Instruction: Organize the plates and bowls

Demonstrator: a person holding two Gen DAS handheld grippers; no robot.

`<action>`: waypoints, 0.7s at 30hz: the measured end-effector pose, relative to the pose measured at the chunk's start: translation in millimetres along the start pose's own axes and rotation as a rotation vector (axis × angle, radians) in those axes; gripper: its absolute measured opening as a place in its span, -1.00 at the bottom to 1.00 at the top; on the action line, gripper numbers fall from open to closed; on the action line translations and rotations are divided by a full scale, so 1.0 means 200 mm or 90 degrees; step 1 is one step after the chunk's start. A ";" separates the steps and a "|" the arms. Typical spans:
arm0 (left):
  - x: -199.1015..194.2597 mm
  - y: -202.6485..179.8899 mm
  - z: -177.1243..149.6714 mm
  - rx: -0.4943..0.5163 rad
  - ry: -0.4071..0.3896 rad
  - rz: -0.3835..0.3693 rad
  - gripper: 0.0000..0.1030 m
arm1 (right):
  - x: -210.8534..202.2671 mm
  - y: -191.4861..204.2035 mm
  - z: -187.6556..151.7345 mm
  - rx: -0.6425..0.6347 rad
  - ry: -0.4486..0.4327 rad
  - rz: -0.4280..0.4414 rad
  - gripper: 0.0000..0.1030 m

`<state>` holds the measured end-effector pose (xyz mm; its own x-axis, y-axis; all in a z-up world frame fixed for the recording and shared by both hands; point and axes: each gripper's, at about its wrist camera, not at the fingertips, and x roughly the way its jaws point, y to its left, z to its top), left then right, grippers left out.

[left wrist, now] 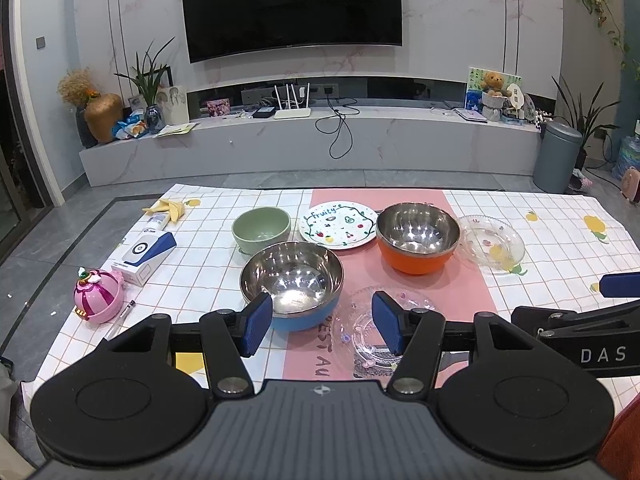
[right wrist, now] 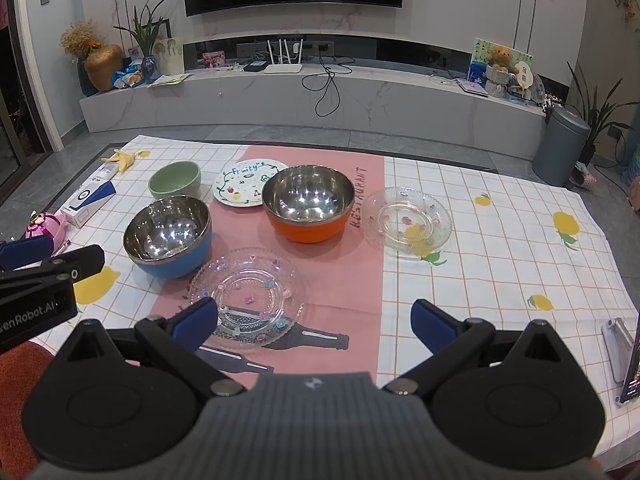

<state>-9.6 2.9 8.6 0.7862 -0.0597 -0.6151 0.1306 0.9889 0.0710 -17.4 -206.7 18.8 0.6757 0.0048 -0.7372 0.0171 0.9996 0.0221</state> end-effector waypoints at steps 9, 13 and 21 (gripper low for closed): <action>0.00 0.02 -0.01 -0.025 -0.016 -0.021 0.32 | -0.03 -0.02 0.00 0.006 -0.041 -0.002 0.95; 0.01 0.06 -0.01 -0.048 -0.021 -0.029 0.22 | -0.05 -0.03 0.00 0.019 -0.082 -0.004 0.95; 0.08 0.22 0.00 -0.129 0.006 -0.041 -0.01 | -0.01 0.02 0.01 0.044 -0.145 0.022 0.95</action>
<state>8.8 45.9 0.8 0.7740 -0.1226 -0.6212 0.0548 0.9904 -0.1272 -17.1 -203.2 22.0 0.8256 0.0247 -0.5637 0.0365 0.9946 0.0971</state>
